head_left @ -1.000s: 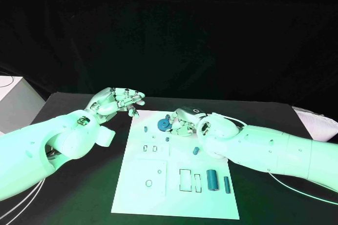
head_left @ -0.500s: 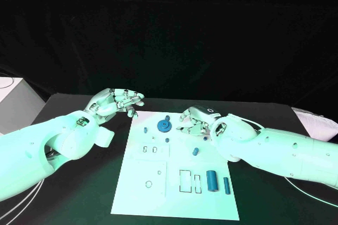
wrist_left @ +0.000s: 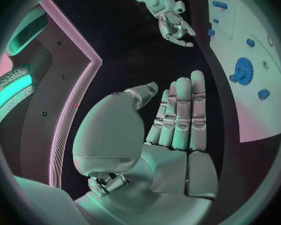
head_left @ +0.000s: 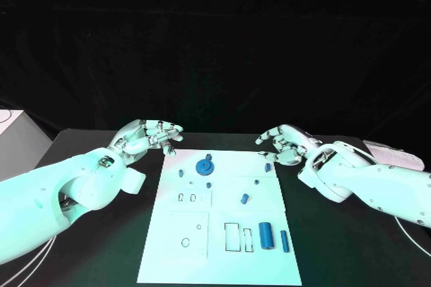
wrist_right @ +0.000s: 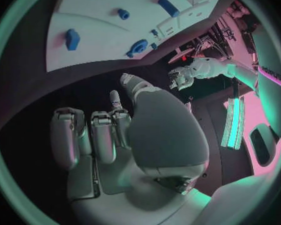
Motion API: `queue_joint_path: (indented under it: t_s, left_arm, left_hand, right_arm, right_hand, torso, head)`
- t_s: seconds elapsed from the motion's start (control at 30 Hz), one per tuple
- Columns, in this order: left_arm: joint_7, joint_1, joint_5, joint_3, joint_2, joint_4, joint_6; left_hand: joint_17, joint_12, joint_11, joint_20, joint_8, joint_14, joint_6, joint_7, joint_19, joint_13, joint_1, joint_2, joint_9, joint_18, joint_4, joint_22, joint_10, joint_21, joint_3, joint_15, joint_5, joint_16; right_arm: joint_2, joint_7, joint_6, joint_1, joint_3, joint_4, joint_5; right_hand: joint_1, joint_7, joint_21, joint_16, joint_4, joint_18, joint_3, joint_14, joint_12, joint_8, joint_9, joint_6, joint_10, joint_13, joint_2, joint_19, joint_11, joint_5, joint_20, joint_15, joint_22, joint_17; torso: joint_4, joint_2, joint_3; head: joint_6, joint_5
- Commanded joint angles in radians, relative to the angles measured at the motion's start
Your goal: Assemble the parts on the task board
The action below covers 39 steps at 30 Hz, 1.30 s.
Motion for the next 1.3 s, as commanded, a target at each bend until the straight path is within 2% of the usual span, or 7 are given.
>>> queue_joint_path:
  t_s: [0.03, 0.17, 0.3, 0.5, 0.77, 0.93, 1.3]
  left_arm:
    - [0.026, -0.002, 0.028, 0.001, 0.004, -0.005, 0.040]
    - [0.038, -0.004, 0.064, 0.001, 0.003, -0.012, 0.057]
    - [0.043, -0.005, 0.064, 0.001, 0.003, -0.019, 0.065]
    - [0.043, -0.006, 0.054, 0.001, 0.006, -0.023, 0.071]
    - [0.044, -0.006, 0.032, 0.001, 0.010, -0.028, 0.070]
    - [0.044, -0.007, 0.030, 0.001, 0.011, -0.028, 0.069]
    - [0.042, -0.007, 0.028, 0.001, 0.011, -0.029, 0.069]
  left_hand:
    - [-0.001, 0.007, 0.001, 0.000, -0.004, -0.008, -0.006, -0.001, -0.008, 0.002, 0.004, -0.004, 0.002, 0.004, 0.000, 0.001, -0.009, 0.001, 0.004, 0.000, -0.006, -0.007]
    - [-0.003, 0.007, 0.001, 0.001, -0.004, -0.010, -0.007, -0.002, -0.012, 0.003, 0.003, -0.007, 0.002, 0.004, -0.001, 0.000, -0.010, 0.001, 0.002, 0.001, -0.006, -0.009]
    - [-0.004, 0.008, 0.000, 0.002, -0.004, -0.012, -0.007, -0.003, -0.015, 0.004, 0.003, -0.012, 0.004, 0.005, -0.003, 0.000, -0.011, 0.001, 0.000, 0.001, -0.006, -0.011]
    - [-0.004, 0.009, 0.000, 0.002, -0.004, -0.012, -0.007, -0.003, -0.015, 0.004, 0.003, -0.011, 0.004, 0.005, -0.002, 0.000, -0.010, 0.001, -0.001, 0.001, -0.006, -0.011]
    - [-0.005, 0.009, 0.001, 0.002, -0.005, -0.014, -0.009, -0.002, -0.018, 0.004, 0.001, -0.014, 0.004, 0.005, -0.002, 0.000, -0.013, 0.001, -0.003, 0.001, -0.006, -0.013]
    - [-0.006, 0.008, 0.002, 0.003, -0.005, -0.014, -0.010, -0.001, -0.019, 0.004, 0.000, -0.015, 0.005, 0.005, -0.002, 0.000, -0.015, 0.000, -0.004, 0.002, -0.006, -0.014]
    - [-0.006, 0.008, 0.002, 0.003, -0.005, -0.014, -0.010, -0.001, -0.019, 0.004, 0.000, -0.015, 0.005, 0.005, -0.002, 0.000, -0.015, 0.000, -0.004, 0.002, -0.006, -0.014]
  right_arm:
    - [-0.023, 0.120, 0.056, 0.001, 0.000, -0.019, 0.077]
    - [-0.048, 0.132, 0.080, 0.000, 0.000, -0.044, 0.059]
    - [-0.054, 0.127, 0.092, -0.006, 0.000, -0.068, 0.019]
    - [-0.057, 0.111, 0.122, -0.023, 0.000, -0.092, -0.029]
    - [-0.039, 0.085, 0.120, -0.055, 0.000, -0.114, -0.058]
    - [-0.024, 0.069, 0.116, -0.070, 0.000, -0.122, -0.061]
    - [0.022, 0.028, 0.089, -0.087, 0.000, -0.159, -0.062]
  right_hand:
    - [-0.003, 0.002, 0.004, 0.001, -0.002, 0.010, 0.004, 0.091, -0.002, -0.006, -0.001, 0.002, -0.007, 0.131, -0.015, 0.046, -0.002, 0.000, -0.006, -0.001, 0.153, 0.205]
    - [-0.005, 0.002, 0.008, 0.003, -0.006, 0.009, 0.005, 0.093, -0.001, -0.006, -0.002, 0.003, -0.005, 0.132, -0.025, 0.048, -0.001, -0.005, -0.006, 0.000, 0.157, 0.210]
    - [-0.006, 0.002, 0.008, 0.004, -0.007, 0.008, 0.006, 0.093, -0.003, -0.006, -0.002, 0.002, -0.007, 0.131, -0.029, 0.048, -0.001, -0.008, -0.005, 0.000, 0.158, 0.212]
    - [-0.019, 0.003, 0.004, 0.003, -0.003, 0.009, 0.003, 0.092, -0.007, -0.009, -0.004, -0.002, -0.011, 0.127, -0.039, 0.047, -0.001, -0.004, -0.005, 0.000, 0.155, 0.209]
    - [-0.035, 0.007, -0.002, 0.002, 0.003, 0.011, -0.013, 0.092, -0.014, -0.025, -0.010, -0.028, -0.018, 0.120, -0.052, 0.044, 0.004, -0.006, -0.003, 0.004, 0.150, 0.207]
    - [-0.040, 0.008, -0.003, 0.002, 0.006, 0.011, -0.021, 0.092, -0.014, -0.028, -0.011, -0.033, -0.018, 0.120, -0.054, 0.044, 0.005, -0.009, -0.002, 0.005, 0.150, 0.208]
    - [-0.047, 0.009, 0.003, 0.004, 0.014, 0.009, -0.030, 0.093, -0.010, -0.027, -0.011, -0.030, -0.015, 0.124, -0.046, 0.047, 0.006, -0.011, -0.001, 0.006, 0.155, 0.212]
  torso:
    - [-0.0059, -0.003, 0.0044]
    - [-0.0080, 0.001, 0.0067]
    - [-0.0116, 0.001, 0.0111]
    - [-0.0052, 0.001, 0.0080]
    - [-0.0065, 0.001, 0.0082]
    - [-0.0046, 0.000, 0.0058]
    - [-0.0060, 0.000, 0.0052]
  head:
    - [-0.003, -0.020]
    - [-0.006, -0.027]
    - [-0.010, -0.026]
    - [-0.019, -0.037]
    - [-0.024, -0.035]
    - [-0.027, -0.040]
    - [-0.031, -0.039]
